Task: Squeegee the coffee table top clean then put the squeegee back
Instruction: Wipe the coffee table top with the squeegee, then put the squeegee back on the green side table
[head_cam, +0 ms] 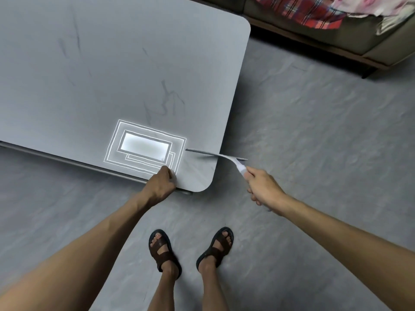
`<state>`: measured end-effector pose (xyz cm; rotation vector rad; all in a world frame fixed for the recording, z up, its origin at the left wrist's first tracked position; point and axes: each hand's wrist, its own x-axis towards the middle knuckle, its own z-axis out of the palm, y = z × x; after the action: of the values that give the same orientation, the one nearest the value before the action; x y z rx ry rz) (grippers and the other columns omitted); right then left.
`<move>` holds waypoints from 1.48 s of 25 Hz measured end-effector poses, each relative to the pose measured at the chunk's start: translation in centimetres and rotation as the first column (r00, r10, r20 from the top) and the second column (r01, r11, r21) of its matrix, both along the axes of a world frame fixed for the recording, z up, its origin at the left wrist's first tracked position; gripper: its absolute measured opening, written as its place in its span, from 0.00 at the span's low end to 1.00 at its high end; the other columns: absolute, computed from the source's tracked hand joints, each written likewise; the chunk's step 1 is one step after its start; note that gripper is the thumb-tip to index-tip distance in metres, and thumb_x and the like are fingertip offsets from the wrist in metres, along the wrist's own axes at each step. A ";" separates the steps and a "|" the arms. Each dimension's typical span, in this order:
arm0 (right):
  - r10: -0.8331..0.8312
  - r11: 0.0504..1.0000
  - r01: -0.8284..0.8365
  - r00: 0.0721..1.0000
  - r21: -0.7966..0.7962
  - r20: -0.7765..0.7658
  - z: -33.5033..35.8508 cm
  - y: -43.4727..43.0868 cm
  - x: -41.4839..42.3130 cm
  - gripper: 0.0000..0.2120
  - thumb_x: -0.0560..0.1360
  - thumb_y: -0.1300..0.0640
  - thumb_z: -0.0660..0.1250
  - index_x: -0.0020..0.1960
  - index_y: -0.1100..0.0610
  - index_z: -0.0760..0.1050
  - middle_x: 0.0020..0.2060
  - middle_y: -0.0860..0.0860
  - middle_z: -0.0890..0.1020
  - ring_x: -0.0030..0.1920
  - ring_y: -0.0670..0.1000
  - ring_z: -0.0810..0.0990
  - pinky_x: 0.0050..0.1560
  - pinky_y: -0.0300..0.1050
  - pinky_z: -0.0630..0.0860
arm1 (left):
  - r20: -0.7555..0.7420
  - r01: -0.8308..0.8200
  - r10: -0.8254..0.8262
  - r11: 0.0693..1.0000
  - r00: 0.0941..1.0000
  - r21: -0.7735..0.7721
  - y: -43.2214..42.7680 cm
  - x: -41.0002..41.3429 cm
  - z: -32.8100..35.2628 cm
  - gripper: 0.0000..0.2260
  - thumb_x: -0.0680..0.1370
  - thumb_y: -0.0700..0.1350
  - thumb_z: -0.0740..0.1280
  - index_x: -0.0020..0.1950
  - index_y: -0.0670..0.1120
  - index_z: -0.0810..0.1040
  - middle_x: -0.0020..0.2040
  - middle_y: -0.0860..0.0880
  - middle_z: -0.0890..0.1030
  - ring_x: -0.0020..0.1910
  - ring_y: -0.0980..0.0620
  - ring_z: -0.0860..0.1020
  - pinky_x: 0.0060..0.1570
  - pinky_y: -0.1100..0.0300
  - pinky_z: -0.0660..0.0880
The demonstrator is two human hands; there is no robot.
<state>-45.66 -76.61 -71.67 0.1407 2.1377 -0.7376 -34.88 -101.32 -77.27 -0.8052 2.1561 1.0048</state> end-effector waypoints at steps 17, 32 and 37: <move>0.021 0.990 -0.012 0.998 0.140 -0.064 14.0 0.6 -1.1 0.17 0.80 0.48 0.55 0.42 0.59 0.72 0.34 0.59 0.76 0.31 0.56 0.74 0.31 0.41 0.67 | -0.142 -0.065 0.084 0.989 0.986 0.133 -2.2 -1.1 21.6 0.06 0.73 0.38 0.62 0.49 0.42 0.75 0.44 0.43 0.85 0.43 0.44 0.84 0.47 0.53 0.77; 0.529 0.821 -0.320 0.738 -0.472 0.419 32.4 -1.6 8.1 0.04 0.79 0.62 0.64 0.46 0.62 0.72 0.35 0.56 0.79 0.37 0.50 0.79 0.44 0.43 0.80 | -0.176 -0.633 0.679 0.731 0.713 0.254 17.8 16.4 43.7 0.10 0.76 0.51 0.69 0.44 0.44 0.78 0.40 0.46 0.83 0.33 0.50 0.81 0.31 0.62 0.74; 0.710 0.682 -0.479 0.613 -0.552 0.346 34.7 1.2 22.1 0.02 0.78 0.65 0.64 0.46 0.63 0.73 0.35 0.55 0.77 0.33 0.50 0.79 0.33 0.39 0.80 | -0.197 -0.809 0.829 0.556 0.524 0.189 26.9 29.1 44.9 0.13 0.72 0.48 0.72 0.46 0.38 0.83 0.36 0.45 0.82 0.33 0.53 0.78 0.34 0.64 0.76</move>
<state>-23.55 -75.45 -36.99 -0.5465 1.2958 -0.6064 -5.79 -74.45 -32.37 -1.8514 1.8780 1.7273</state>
